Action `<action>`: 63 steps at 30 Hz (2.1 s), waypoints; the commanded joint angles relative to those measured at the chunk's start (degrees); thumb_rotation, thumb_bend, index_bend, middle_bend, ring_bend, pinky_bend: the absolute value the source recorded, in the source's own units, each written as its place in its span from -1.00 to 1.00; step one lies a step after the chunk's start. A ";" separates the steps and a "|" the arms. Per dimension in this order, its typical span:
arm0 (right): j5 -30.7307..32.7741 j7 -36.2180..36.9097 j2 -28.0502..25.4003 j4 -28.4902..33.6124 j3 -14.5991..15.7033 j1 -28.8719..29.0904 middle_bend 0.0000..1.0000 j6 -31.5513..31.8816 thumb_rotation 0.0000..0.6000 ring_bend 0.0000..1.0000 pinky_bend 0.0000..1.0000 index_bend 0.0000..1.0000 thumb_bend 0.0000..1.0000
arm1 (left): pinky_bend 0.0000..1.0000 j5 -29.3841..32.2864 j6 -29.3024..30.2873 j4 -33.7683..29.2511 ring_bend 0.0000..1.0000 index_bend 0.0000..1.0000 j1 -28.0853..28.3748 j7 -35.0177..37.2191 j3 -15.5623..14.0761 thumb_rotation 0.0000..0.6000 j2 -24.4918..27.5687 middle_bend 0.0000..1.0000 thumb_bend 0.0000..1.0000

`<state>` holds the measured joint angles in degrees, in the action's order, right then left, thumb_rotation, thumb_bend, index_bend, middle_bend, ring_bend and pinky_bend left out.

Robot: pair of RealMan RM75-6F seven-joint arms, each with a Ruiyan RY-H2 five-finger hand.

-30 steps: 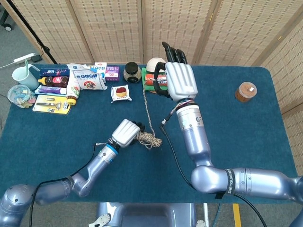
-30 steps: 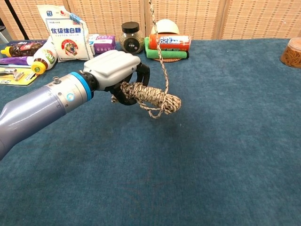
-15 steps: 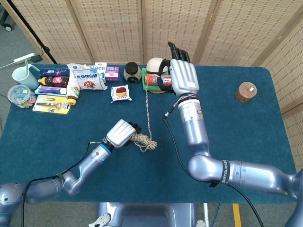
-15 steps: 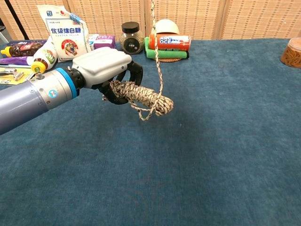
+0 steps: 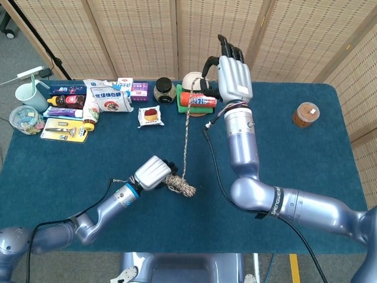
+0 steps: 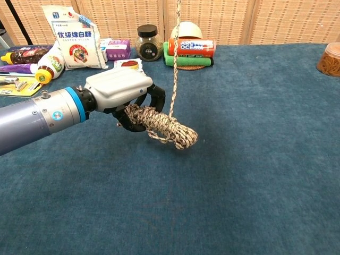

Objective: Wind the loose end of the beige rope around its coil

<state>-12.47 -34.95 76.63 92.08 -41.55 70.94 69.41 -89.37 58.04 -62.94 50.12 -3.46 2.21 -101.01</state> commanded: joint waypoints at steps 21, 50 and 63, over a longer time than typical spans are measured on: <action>-1.24 9.36 5.88 -18.03 9.60 -6.12 -1.00 -14.26 1.00 -1.00 -1.00 0.43 0.03 | 0.50 -2.00 4.96 -15.26 0.21 0.59 1.85 13.42 5.15 1.00 10.57 0.07 0.13; -23.01 14.65 4.59 2.99 24.24 -19.59 -1.00 -9.23 1.00 -1.00 -1.00 0.51 0.03 | 0.51 10.99 8.37 -4.63 0.23 0.61 8.84 -9.86 19.81 1.00 -1.56 0.09 0.14; -26.62 16.15 -3.39 19.72 25.58 -23.40 -1.00 -9.21 1.00 -1.00 -1.00 0.54 0.03 | 0.51 13.36 5.02 8.78 0.23 0.61 12.57 -11.49 18.87 1.00 -8.53 0.09 0.14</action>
<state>-38.25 -19.05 75.13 109.09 -16.08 48.29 60.05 -76.47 63.73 -55.86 61.95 -15.44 21.24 -108.26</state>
